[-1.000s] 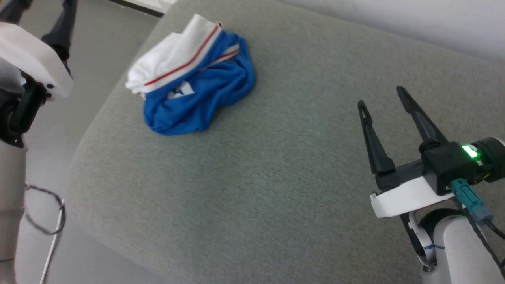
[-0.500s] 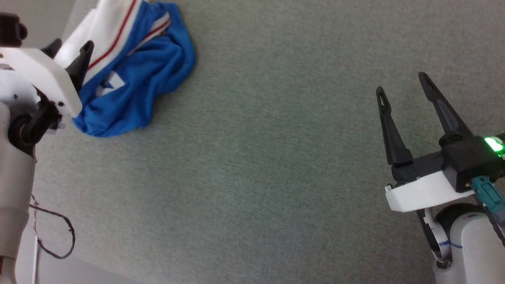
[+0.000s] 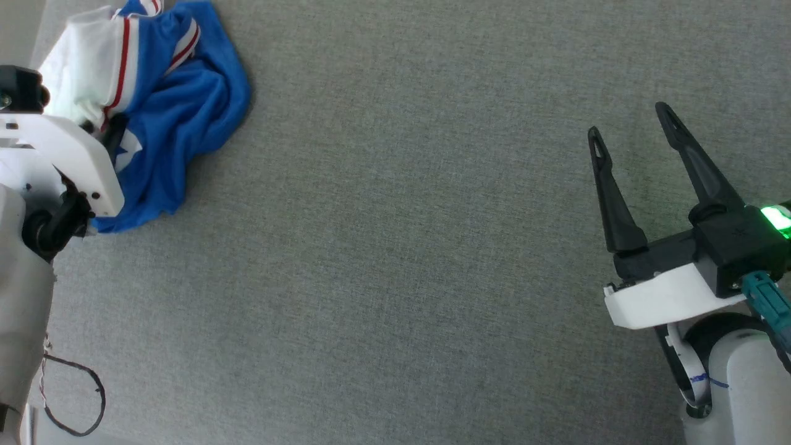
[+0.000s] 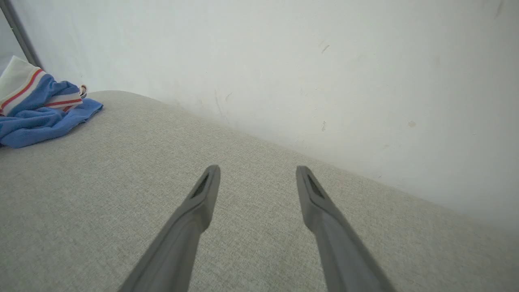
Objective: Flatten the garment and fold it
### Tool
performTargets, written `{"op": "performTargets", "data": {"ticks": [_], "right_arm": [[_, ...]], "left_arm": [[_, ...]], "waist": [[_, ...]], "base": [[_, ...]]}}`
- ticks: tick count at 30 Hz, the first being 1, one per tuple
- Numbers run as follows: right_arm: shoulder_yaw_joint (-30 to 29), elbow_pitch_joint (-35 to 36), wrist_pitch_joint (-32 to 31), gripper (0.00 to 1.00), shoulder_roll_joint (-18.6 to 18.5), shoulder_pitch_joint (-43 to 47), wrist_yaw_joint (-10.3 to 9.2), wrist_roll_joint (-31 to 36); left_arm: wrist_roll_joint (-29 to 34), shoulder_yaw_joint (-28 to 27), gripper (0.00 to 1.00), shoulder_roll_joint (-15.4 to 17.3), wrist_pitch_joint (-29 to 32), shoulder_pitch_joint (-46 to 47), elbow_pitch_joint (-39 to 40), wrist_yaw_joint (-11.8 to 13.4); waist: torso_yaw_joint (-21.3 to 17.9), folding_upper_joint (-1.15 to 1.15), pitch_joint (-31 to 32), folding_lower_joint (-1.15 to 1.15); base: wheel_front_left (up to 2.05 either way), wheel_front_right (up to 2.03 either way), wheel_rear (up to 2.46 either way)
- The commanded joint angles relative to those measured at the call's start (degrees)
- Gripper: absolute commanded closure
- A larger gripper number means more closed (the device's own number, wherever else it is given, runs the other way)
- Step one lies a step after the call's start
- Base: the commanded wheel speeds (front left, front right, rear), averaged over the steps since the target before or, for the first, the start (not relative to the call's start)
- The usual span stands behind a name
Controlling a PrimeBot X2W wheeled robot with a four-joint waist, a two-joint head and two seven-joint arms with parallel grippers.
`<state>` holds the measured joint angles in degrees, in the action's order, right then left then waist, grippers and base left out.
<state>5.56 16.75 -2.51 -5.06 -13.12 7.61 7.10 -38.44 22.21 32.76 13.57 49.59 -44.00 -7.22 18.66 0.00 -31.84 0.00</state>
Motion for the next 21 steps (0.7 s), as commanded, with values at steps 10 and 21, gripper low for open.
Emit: {"op": "performTargets", "data": {"ticks": [10, 21], "right_arm": [[-0.34, -2.33, 2.56, 0.00, 1.04, 1.31, -0.12, -1.50], [-1.83, -9.19, 8.47, 0.00, 2.14, 4.67, -0.12, -5.87]], "left_arm": [[-0.37, 1.44, 1.00, 4.44, -4.35, 3.35, -1.98, -0.26], [-2.10, -1.29, 1.00, 7.26, -3.96, 9.62, 2.04, 1.88]], "waist": [[-0.80, 0.00, 6.05, 0.00], [-2.81, 0.00, 17.23, 0.00]], "base": [[0.00, 0.00, 0.00], [0.00, 0.00, 0.00]]}}
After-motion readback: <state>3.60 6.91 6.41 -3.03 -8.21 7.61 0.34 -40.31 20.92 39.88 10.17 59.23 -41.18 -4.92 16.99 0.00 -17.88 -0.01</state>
